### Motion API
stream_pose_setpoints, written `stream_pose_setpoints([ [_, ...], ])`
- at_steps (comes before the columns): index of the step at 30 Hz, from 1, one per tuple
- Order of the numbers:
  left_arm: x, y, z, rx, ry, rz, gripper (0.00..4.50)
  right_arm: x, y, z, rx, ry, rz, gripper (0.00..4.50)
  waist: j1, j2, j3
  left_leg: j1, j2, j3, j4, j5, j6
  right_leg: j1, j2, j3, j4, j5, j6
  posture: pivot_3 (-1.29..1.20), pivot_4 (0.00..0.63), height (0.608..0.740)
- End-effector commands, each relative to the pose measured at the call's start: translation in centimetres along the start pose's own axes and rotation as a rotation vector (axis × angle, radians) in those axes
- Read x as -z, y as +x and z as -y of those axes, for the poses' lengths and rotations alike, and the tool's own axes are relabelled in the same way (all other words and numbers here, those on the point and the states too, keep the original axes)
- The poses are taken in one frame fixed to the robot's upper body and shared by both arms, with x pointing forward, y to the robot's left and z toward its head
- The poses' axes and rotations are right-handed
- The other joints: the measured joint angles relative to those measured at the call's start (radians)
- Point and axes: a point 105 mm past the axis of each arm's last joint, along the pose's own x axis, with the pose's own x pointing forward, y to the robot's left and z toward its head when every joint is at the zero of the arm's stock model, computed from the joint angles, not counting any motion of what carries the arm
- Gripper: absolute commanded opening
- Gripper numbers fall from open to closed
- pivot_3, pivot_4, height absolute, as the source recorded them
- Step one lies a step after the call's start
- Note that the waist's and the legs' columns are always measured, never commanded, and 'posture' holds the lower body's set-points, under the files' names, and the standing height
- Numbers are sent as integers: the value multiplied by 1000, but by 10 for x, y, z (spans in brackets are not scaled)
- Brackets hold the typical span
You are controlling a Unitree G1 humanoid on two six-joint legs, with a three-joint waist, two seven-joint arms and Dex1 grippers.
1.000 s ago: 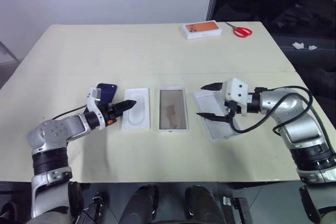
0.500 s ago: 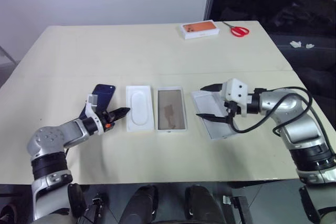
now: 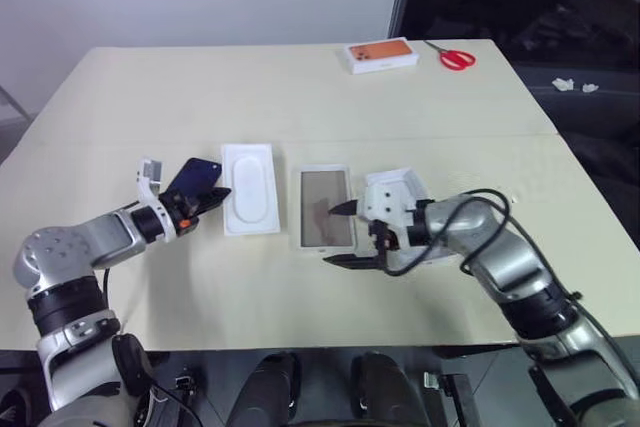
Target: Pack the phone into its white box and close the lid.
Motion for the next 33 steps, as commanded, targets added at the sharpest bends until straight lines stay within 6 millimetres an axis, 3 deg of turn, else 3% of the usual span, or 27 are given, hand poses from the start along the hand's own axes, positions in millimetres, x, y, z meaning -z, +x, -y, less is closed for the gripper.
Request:
stream_pose_setpoints([
  [1, -4, 0, 17, 44, 59, 13, 0, 15, 8, 3, -4, -63, -81, 3690, 1, 0, 0, 0, 0, 0, 0, 1, -1, 0, 0, 0, 0, 0, 0, 0, 150, 740],
  [4, -1, 0, 21, 56, 67, 6, 0, 26, 8, 4, -13, -70, -109, 2034, 1, -1, 1, 0, 0, 0, 0, 2, -3, 0, 0, 0, 0, 0, 0, 0, 150, 740],
  [8, 1, 6, 24, 65, 64, 15, 0, 16, 13, 0, -44, -77, -61, 94, 0, -1, 0, 0, 0, 0, 0, 2, -3, 0, 0, 0, 0, 0, 0, 0, 150, 740],
  [9, 2, 9, 26, 70, 62, 18, 0, 12, 14, -4, -65, -75, -42, 32, 0, -1, 0, 0, 0, 0, 0, 2, -3, 0, 0, 0, 0, 0, 0, 0, 150, 740],
  [16, 4, 26, 44, 129, 64, 19, 0, -2, 26, -19, -120, -75, 19, 32, -1, -2, 1, 0, 0, 0, 0, 2, -3, 0, 0, 0, 0, 0, 0, 0, 150, 740],
  [19, 11, 35, 48, 138, 55, -1, 0, -7, 31, -17, -109, -45, 37, 790, 0, -2, 1, 0, 0, 0, 0, 2, -4, 0, 0, 0, 0, 0, 0, 0, 150, 740],
  [25, 28, 45, 46, 126, 45, -49, 0, -17, 25, -4, -43, -82, 36, 3645, -1, -2, 1, 0, 0, 0, 0, 3, -5, 0, 1, 0, 1, 0, 0, 0, 150, 740],
  [29, 32, 41, 42, 104, 48, -67, 0, -31, -4, -1, -56, -44, 75, 3645, 0, -2, 1, -1, 0, 0, 0, 3, -5, -1, 0, 0, 0, 0, 0, 0, 150, 740],
  [33, 46, 43, 37, 75, 45, -98, 0, -7, -39, 5, -37, -1, -26, 3645, 4, -2, 1, -1, -1, 0, 1, 0, 1, 1, 0, -1, -1, 0, 0, 0, 150, 740],
])
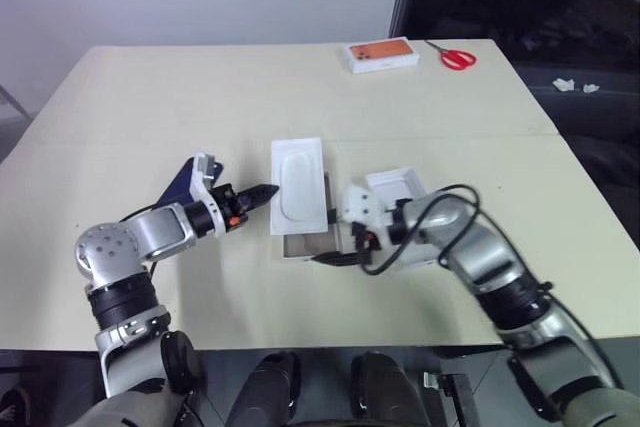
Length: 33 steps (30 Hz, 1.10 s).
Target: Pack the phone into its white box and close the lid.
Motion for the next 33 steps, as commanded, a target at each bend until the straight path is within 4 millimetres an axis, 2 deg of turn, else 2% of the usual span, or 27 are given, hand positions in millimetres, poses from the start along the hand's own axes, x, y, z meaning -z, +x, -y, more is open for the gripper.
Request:
stream_pose_setpoints([
  [1, 8, 3, 4, -10, 31, -12, 0, 8, -24, 6, 51, 9, -22, 3645, 1, 0, 0, 0, 0, 0, 0, 0, 1, 0, 0, 0, 0, 0, 0, 0, 150, 740],
  [3, 11, 5, 1, -30, 29, -4, 0, 19, -33, 12, 101, 18, -53, 3645, 0, 0, 0, 0, 0, 0, 0, 0, 1, 0, 0, 0, 0, 0, 0, 0, 150, 740],
  [5, 12, 6, 0, -34, 20, 2, 0, 20, -36, 16, 127, 10, -56, 3645, -5, 0, 0, 0, 1, 0, 0, 0, 1, 0, 0, 1, 0, 0, 0, 0, 150, 740],
  [6, 14, 7, 0, -34, 21, -2, 297, 17, -35, 19, 141, 13, -40, 3675, -7, 0, 0, 0, 1, 1, 0, 0, 1, -1, 0, 1, 0, 0, 0, 0, 150, 740],
  [8, 16, 9, 0, -33, 19, -16, 966, 11, -33, 23, 156, 7, -15, 3683, -7, 0, 0, 0, 2, 1, -1, 0, 0, -1, 1, 1, 0, 0, 0, 0, 150, 740],
  [13, 12, 8, 4, -35, 46, -15, 3517, 6, -29, 34, 197, -10, 10, 3683, -1, 0, 0, 0, 1, 1, 0, 1, -1, -1, 1, 1, 0, 0, 0, 0, 150, 740],
  [15, 8, 6, 8, -16, 54, -7, 4390, 5, -28, 39, 216, -17, 21, 3683, 0, -1, 0, 0, 1, 0, 0, 1, -1, 0, 0, 0, 0, 0, 0, 0, 150, 740],
  [17, 4, 4, 13, -4, 76, 1, 4464, -2, -25, 45, 239, -15, 54, 3683, -2, -1, 0, 0, 1, 1, 0, 1, -2, 0, 0, 0, 0, 0, 0, 0, 150, 740],
  [22, -1, -4, 16, -43, 179, -3, 4464, -44, -9, 59, 294, -8, 226, 3683, -9, -1, 1, 0, 1, 1, -2, 4, -7, -2, 1, 1, 1, 0, 0, 0, 150, 740],
  [25, -9, -12, 21, -59, 300, 26, 4500, -53, 7, 60, 294, -22, 244, 2770, -7, -1, 1, 0, 2, 0, -3, 4, -7, -2, 1, 1, 1, 0, 0, 0, 150, 740],
  [30, -17, -34, 18, -105, 624, 47, 4500, -35, 36, 65, 335, -113, 123, 155, -6, 0, 1, 0, 1, 2, -3, 4, -7, -2, 1, 2, 1, 0, -1, 0, 150, 740],
  [31, -23, -40, 17, -100, 683, 93, 4500, -34, 42, 68, 344, -110, 120, 66, -7, 0, 1, 0, 1, 2, -3, 4, -7, -3, 1, 2, 0, 0, -1, 0, 150, 740],
  [33, -21, -52, 8, -106, 721, 70, 4500, -27, 52, 74, 375, -126, 70, 66, -9, 0, 1, 0, 1, 2, -4, 4, -7, -3, 1, 2, 0, 0, -1, 0, 150, 740],
])
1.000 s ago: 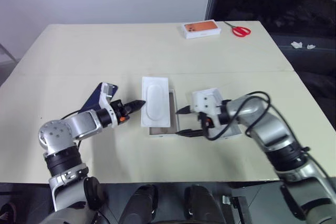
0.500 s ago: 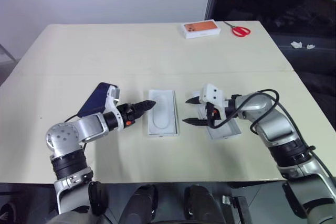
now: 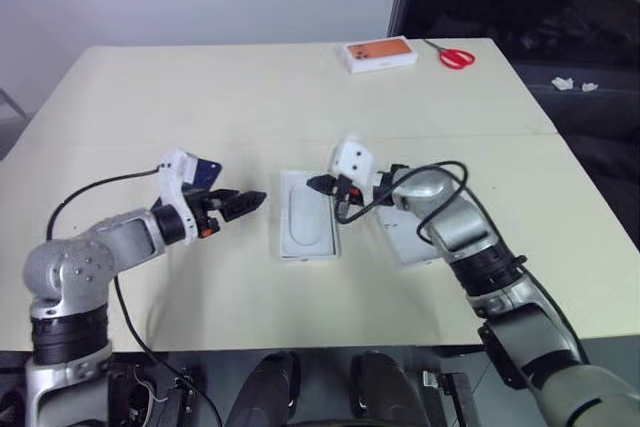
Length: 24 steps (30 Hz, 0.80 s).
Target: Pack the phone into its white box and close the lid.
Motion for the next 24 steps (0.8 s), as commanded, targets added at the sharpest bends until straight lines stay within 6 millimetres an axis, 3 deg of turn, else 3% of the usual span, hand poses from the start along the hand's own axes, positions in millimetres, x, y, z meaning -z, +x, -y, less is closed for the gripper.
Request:
stream_pose_setpoints([
  [1, -11, -12, -4, 20, 141, 80, 4500, -7, 16, 6, 54, -61, -4, 66, -2, 0, 0, 0, 0, 0, 0, 0, 0, -1, 0, 0, 0, 0, 0, 0, 150, 740],
  [7, -19, -28, -13, 16, 187, 134, 4500, 13, 31, -18, -14, -103, -80, 66, 1, 0, 0, 0, 0, -1, 0, 0, 0, -1, 0, -1, 0, 0, 0, 0, 150, 740],
  [10, -22, -34, -24, -39, 240, 133, 4500, 42, 21, -29, -99, -240, -204, 66, 1, 0, 0, 0, 0, -1, 0, -2, 3, -1, 0, -1, 0, 0, 0, 0, 150, 740],
  [11, -22, -36, -27, -47, 236, 131, 4500, 43, 19, -28, -105, -240, -208, 66, 0, 0, 0, 0, 0, -1, 0, -2, 4, -1, 0, -1, -1, 0, 0, 0, 150, 740],
  [18, -31, -38, -33, -76, 218, 147, 4500, 29, 19, -19, -75, -194, -153, 66, 0, 0, 0, 1, 0, -2, 0, -4, 7, 1, 0, -1, 0, 0, 0, 0, 150, 740],
  [24, -33, -48, -58, -131, 60, 118, 4500, -25, 22, 0, 18, -101, 56, 66, -5, 0, 0, 0, 1, -2, 0, -4, 7, 0, 1, -1, 0, 0, 0, 0, 150, 740],
])
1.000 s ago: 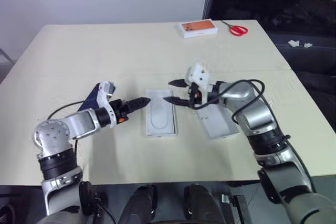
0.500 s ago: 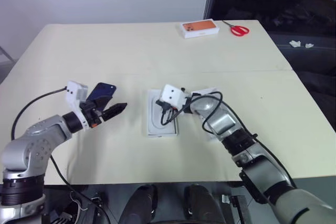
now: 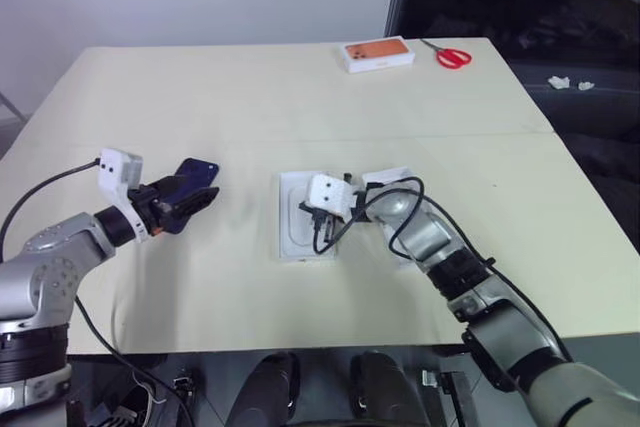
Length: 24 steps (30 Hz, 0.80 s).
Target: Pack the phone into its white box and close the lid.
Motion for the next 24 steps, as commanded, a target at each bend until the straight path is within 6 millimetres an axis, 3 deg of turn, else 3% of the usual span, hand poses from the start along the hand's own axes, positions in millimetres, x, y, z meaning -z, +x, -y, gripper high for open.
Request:
stream_pose_setpoints([
  [1, -13, -16, -24, -60, -142, 2, 4500, -48, -8, 26, 78, 11, 156, 66, -2, 0, 0, 0, 0, 0, 0, 0, 0, -1, 0, 0, 1, 0, 0, 0, 150, 740],
  [7, -5, -31, -72, -230, -168, -75, 4500, -84, 7, 18, 60, -1, 231, 66, -7, 0, 0, 0, 0, 0, -1, 0, 0, -5, 1, 0, 1, 0, 0, 0, 150, 740],
  [12, 6, -27, -106, -342, -153, -140, 4500, -89, 36, -6, 33, -35, 202, 66, 0, -1, 0, -1, 0, 0, 0, 1, -1, -7, 0, -1, 2, 0, 0, 0, 150, 740],
  [15, 11, -22, -109, -321, -170, -166, 4500, -90, 41, -10, 36, -98, 187, 66, 1, -1, 0, -2, -1, 1, 0, 3, -6, -8, 0, 0, 3, 0, 0, 0, 150, 740],
  [20, 55, 0, -84, -133, -345, -320, 4500, -84, 46, -7, 34, -91, 146, 66, 3, -1, -1, -2, -2, 1, 1, 4, -6, -8, 0, 0, 4, 0, 0, 0, 150, 740],
  [24, 74, 8, -66, -21, -442, -395, 4500, -85, 48, -14, 4, -96, 148, 66, 3, 0, -2, -1, -3, 1, 1, 4, -5, -8, 0, 0, 5, 0, 0, 0, 150, 740],
])
